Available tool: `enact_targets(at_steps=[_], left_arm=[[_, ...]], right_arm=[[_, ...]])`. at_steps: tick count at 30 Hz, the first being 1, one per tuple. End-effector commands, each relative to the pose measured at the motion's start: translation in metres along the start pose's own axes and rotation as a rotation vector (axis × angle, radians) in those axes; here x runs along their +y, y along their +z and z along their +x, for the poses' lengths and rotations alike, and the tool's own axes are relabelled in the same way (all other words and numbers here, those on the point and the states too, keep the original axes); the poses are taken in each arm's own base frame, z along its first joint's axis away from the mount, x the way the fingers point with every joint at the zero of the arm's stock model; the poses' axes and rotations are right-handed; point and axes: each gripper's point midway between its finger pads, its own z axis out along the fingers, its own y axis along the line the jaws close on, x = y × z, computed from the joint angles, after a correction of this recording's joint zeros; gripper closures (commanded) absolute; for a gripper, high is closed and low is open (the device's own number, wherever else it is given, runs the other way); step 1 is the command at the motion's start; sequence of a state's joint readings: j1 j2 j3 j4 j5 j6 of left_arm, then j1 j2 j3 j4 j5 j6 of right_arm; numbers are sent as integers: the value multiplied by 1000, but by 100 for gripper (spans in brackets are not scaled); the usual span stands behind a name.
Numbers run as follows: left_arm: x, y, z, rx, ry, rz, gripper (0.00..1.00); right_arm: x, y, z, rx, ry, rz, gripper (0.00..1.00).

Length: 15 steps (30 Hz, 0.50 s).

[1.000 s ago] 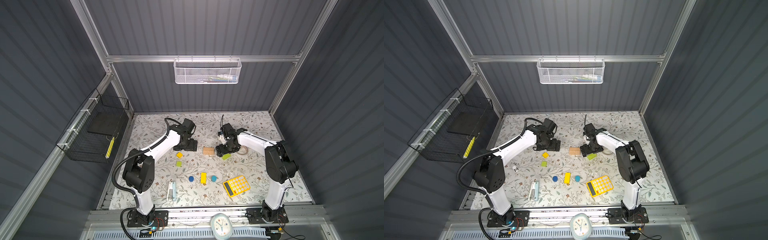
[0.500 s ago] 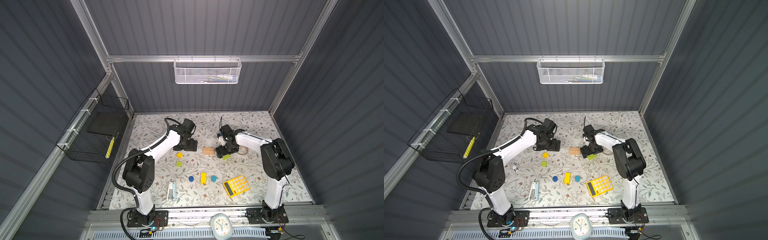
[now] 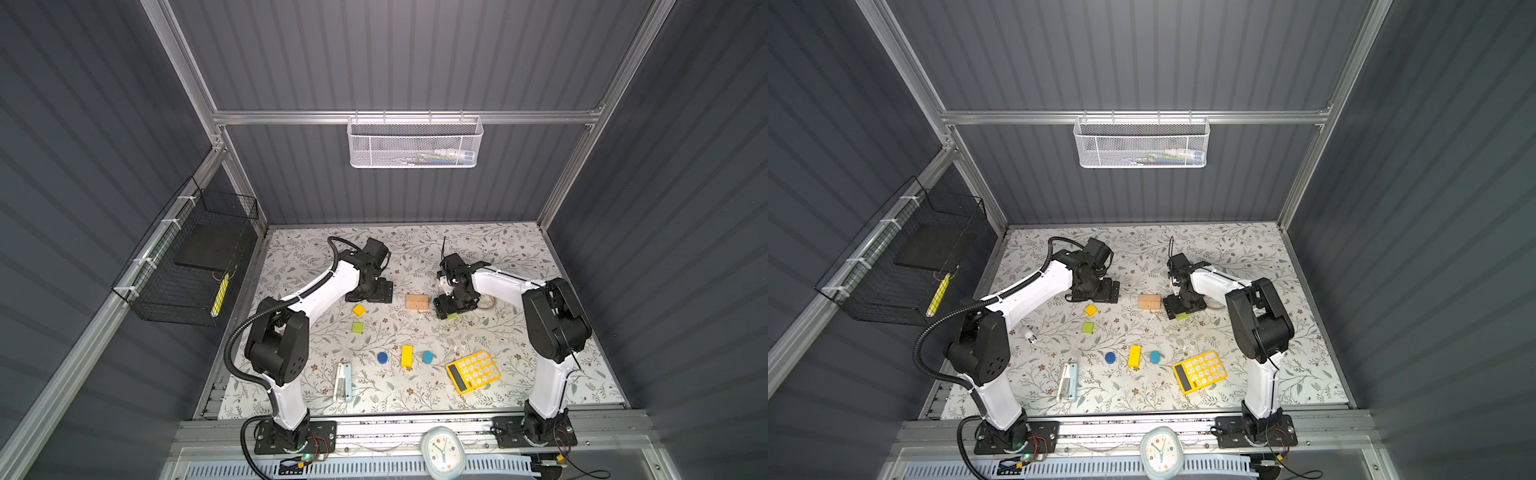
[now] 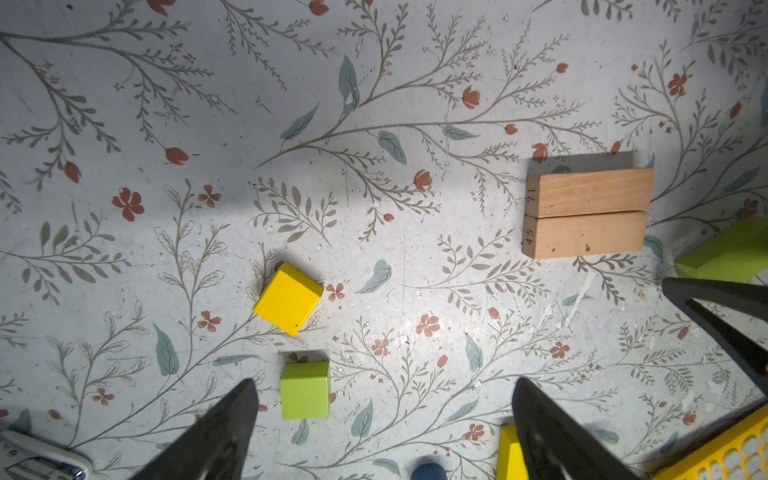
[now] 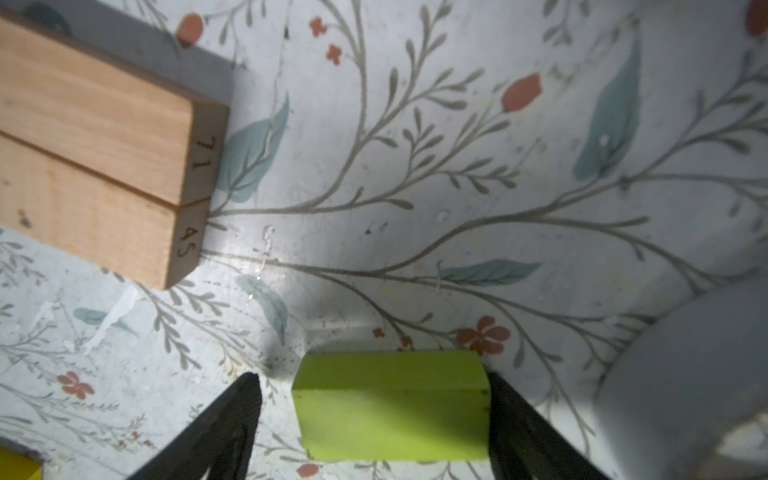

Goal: Build the wood block tower
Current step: 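Lower the open right gripper around the lime-green block, then close the right gripper on the lime-green block and lift it toward the bars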

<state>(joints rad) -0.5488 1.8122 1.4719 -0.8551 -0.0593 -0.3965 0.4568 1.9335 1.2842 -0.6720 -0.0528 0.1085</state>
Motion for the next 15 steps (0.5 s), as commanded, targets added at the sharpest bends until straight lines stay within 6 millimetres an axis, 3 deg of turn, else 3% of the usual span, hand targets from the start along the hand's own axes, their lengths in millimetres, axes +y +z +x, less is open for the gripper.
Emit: enact_targets(at_steps=[1,15], left_arm=[[2,-7,1,-12,-17,11,5],[3,-9,2,-18,-9,14,4]], right_arm=[[5,-2,10,16,22,-3,17],[2,-4,9,2,105,71,24]])
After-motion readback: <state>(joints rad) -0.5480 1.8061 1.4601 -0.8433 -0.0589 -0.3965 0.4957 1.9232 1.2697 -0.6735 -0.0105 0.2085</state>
